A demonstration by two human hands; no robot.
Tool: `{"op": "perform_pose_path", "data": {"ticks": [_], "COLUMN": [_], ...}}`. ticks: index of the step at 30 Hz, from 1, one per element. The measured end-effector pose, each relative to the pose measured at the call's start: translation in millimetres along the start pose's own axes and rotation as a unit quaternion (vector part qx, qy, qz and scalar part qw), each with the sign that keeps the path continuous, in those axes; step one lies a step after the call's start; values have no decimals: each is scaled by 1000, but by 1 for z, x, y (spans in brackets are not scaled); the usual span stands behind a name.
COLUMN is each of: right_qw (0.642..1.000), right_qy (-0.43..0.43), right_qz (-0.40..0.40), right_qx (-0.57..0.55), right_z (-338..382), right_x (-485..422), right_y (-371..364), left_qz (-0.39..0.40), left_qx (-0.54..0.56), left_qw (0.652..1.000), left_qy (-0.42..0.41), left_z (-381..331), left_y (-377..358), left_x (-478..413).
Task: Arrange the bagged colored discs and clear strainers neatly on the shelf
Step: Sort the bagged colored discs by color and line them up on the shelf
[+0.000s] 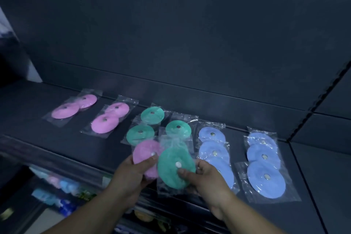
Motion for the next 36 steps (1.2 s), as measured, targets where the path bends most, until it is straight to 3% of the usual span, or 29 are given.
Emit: {"op": "perform_pose_path", "data": {"ticks": [6,13,18,21,28,30,33,36], "right_qw": [994,997,990,968,895,914,961,983], "right_qy": [-1,6,24,78,259,257,179,116], "right_qz": [-90,-58,-67,-79,-116,-59,10,17], "right_qx": [65,60,122,227,343,309,210,144], "right_z": [-13,-20,-18,-12,3,10,14,16], "right_x": [-26,-47,-52,-46,-36,-38,-49,-63], "right_y": [19,-8,-14,-13,-28,-39,-58,-77], "left_qz": [-102,-135,-153,-168,-126,-105,-68,-42], "left_qx": [-1,-18,-10,-68,-230,-242,-249,-220], "left_qw": [994,988,984,975,941,939,946,961], "left_qy": [-29,-66,-91,-131,-213,-219,-198,-159], "left_z": [-5,-16,-22,-26,-38,-44,-53,-62], "left_y": [20,26,27,25,14,13,18,37], "left_x": [7,18,24,27,28,23,12,-3]}}
Point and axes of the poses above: each hand's wrist, its own x-axis away from the middle knuckle, its own y-axis out of the back of the hand, z = x × y, the point moved 3 cm from there along -x, towards the middle knuckle, and after that the axes turned 7 degrees about x, right-handed, at the moved point
